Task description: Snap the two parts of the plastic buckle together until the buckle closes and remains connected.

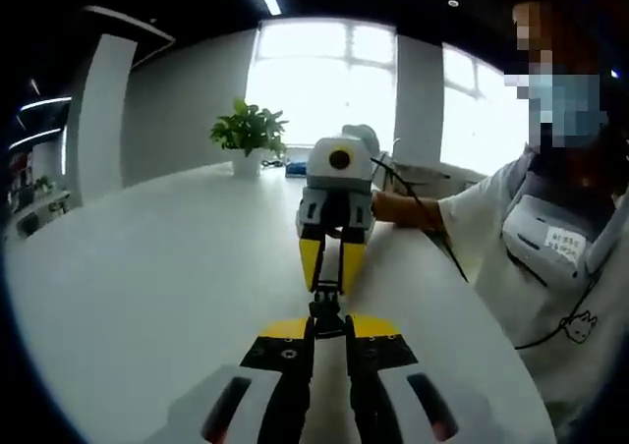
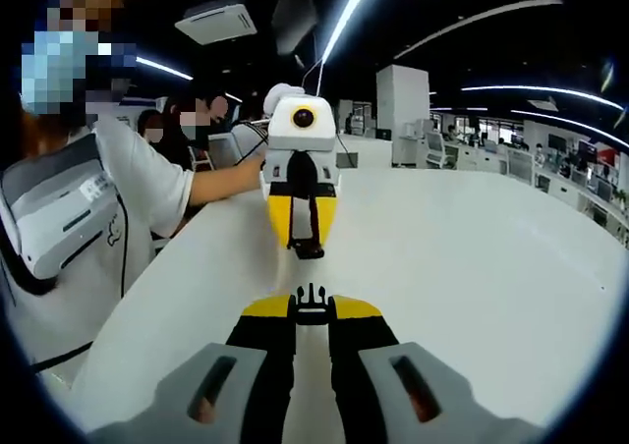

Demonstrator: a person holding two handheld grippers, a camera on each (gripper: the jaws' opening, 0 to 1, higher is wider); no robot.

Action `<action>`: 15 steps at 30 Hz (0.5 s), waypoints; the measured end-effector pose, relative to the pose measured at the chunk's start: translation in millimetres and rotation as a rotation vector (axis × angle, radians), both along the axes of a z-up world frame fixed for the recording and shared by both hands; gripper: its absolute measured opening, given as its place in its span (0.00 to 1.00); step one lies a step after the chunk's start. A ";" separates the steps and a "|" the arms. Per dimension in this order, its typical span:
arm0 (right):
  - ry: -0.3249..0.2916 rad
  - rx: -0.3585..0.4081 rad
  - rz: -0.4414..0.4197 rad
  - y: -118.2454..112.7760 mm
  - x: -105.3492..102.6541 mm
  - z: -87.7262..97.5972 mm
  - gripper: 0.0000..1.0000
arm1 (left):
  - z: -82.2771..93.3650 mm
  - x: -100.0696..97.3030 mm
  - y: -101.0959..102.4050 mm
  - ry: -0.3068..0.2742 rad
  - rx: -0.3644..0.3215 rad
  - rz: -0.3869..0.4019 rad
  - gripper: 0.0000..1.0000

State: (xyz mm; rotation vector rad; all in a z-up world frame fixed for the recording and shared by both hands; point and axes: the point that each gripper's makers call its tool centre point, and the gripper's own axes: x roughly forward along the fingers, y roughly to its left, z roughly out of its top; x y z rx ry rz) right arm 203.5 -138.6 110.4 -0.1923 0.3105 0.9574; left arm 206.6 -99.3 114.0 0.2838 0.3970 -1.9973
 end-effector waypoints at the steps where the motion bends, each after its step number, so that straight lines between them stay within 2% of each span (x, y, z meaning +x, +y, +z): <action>1: 0.002 0.001 0.001 0.2 0.1 0.3 0.12 | -1.4 -3.6 0.6 0.006 0.007 -0.011 0.11; 2: 0.004 0.001 0.007 0.7 -0.7 0.1 0.11 | -3.2 -5.8 1.1 0.000 0.010 -0.017 0.11; 4: 0.004 -0.001 0.012 0.5 -1.3 -0.2 0.11 | -13.2 -8.2 4.5 -0.062 0.038 -0.038 0.11; 5: 0.008 -0.008 0.017 -0.8 -1.6 -1.6 0.11 | -16.2 -9.8 5.3 -0.075 0.046 -0.042 0.11; 7: 0.014 -0.018 0.022 -1.0 -2.3 -4.2 0.11 | -17.1 -15.6 7.2 -0.060 0.050 -0.068 0.11; 9: 0.030 -0.017 0.034 0.8 -4.1 -6.8 0.11 | -13.6 -21.7 7.8 -0.017 0.038 -0.091 0.11; 15: 0.055 -0.011 0.063 7.3 -8.9 -9.4 0.11 | -16.6 -22.3 9.0 -0.041 0.041 -0.096 0.11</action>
